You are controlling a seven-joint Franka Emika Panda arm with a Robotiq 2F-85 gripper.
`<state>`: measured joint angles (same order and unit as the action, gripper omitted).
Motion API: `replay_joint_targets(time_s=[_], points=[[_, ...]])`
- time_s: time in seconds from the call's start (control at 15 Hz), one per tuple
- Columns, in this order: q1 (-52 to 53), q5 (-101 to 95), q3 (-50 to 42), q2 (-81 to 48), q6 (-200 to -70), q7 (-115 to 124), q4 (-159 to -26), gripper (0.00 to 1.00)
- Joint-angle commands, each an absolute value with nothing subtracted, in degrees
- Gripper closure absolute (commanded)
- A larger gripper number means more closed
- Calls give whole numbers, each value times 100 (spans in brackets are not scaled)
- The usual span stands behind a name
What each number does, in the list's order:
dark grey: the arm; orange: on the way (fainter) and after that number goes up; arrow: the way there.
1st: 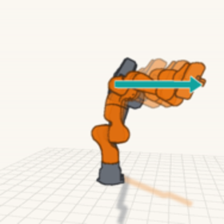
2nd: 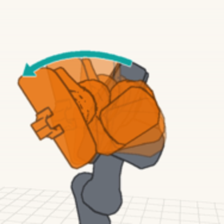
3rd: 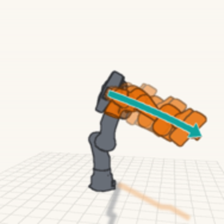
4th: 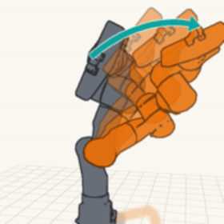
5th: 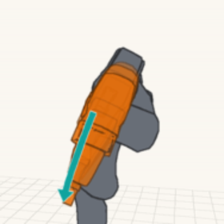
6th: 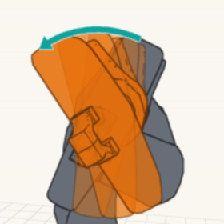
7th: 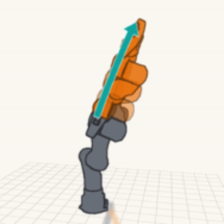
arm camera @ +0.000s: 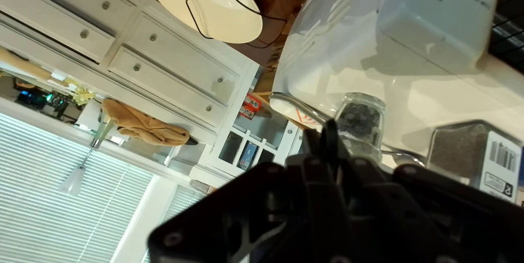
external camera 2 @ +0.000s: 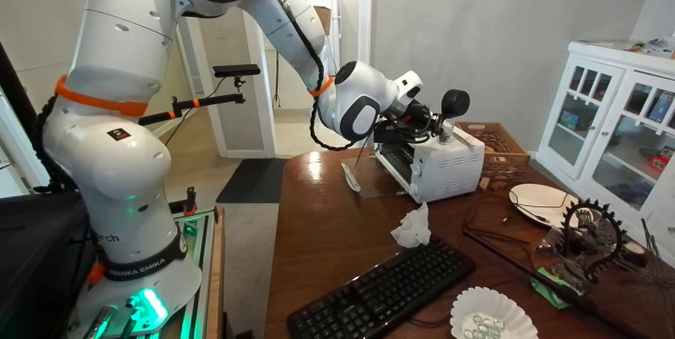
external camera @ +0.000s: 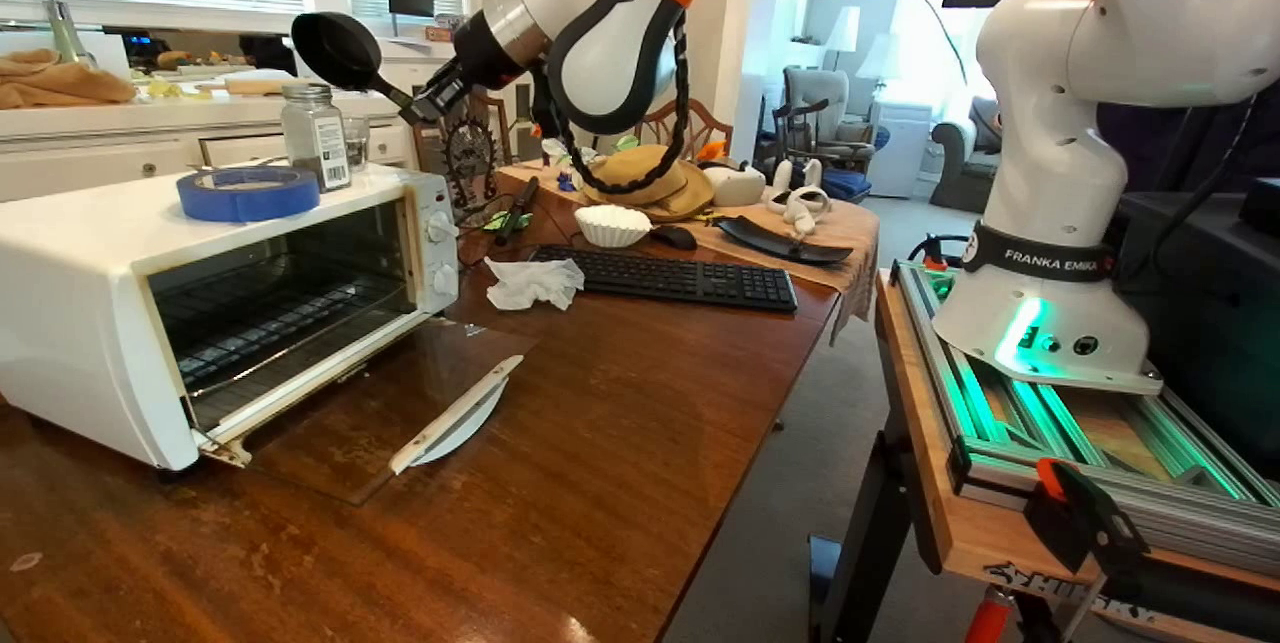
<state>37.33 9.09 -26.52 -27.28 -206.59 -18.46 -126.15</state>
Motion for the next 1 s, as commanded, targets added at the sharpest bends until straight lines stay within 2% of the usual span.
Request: replay_joint_targets(time_s=[0.0, 0.27, 0.93], points=[[4116, 1227, -2987, -2889, -20493, -2134, -12531, 98], [4337, 1284, -3168, -2959, -20453, -2225, -12527, 98], [4134, 1207, -3004, -2695, -20437, -1735, -12717, 98]])
